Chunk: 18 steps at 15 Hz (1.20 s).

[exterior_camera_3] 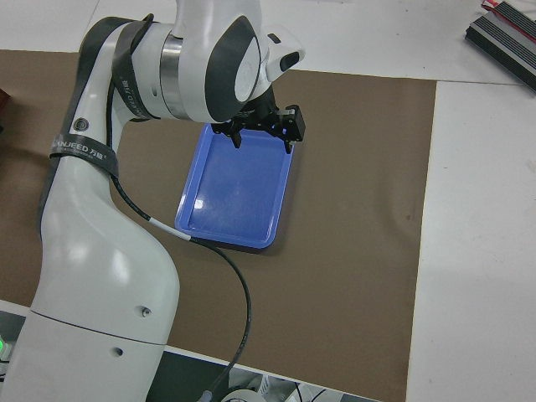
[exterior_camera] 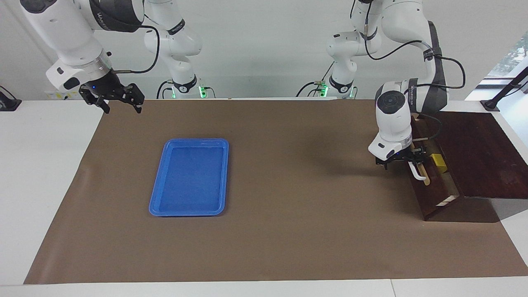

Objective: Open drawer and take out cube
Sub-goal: 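Pull the drawer open toward the robot with the left gripper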

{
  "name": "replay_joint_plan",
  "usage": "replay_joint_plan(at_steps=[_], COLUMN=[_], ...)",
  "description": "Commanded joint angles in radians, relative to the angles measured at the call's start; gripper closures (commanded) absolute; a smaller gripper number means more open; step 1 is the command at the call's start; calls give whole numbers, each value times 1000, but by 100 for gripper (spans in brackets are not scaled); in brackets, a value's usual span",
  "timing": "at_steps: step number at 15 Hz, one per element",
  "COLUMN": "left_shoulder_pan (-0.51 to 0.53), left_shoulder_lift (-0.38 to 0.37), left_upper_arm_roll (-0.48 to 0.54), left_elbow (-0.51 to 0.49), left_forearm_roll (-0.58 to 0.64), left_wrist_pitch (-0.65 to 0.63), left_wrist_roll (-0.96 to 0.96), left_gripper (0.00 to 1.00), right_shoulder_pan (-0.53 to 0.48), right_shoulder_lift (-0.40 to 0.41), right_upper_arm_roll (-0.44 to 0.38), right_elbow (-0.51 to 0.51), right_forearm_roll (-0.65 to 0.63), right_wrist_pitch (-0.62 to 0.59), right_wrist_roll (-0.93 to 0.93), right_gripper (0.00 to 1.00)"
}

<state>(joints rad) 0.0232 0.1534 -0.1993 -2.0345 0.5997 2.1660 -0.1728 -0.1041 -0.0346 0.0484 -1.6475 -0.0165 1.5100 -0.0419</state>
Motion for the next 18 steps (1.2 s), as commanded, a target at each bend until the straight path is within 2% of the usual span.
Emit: replay_joint_plan(at_steps=[1,3,13,15,18], left_shoulder_pan=[-58,-84,-141,-138,-146], left_shoulder_lift=[-5,-3,-5,-2,15], left_upper_arm_roll=[1,1,1,1,3], left_elbow=[-7,2,33,98,294], left_forearm_roll=[-47,-86,-123,-129,-256], left_wrist_pitch=[-12,-17,-48,-142,-342], left_wrist_roll=[-4,-5,4,16,76], left_gripper=[0,0,0,0,0], right_shoulder_pan=[-19,-17,-14,-16,-16], right_shoulder_lift=[-16,-16,-16,-16,-16], right_upper_arm_roll=[16,16,15,14,14], right_elbow=[-8,-8,-8,-8,-8], right_forearm_roll=[-14,-16,-16,-16,-16], right_wrist_pitch=[-13,-13,-13,-13,-13], right_wrist_roll=[4,4,5,4,0], right_gripper=[0,0,0,0,0])
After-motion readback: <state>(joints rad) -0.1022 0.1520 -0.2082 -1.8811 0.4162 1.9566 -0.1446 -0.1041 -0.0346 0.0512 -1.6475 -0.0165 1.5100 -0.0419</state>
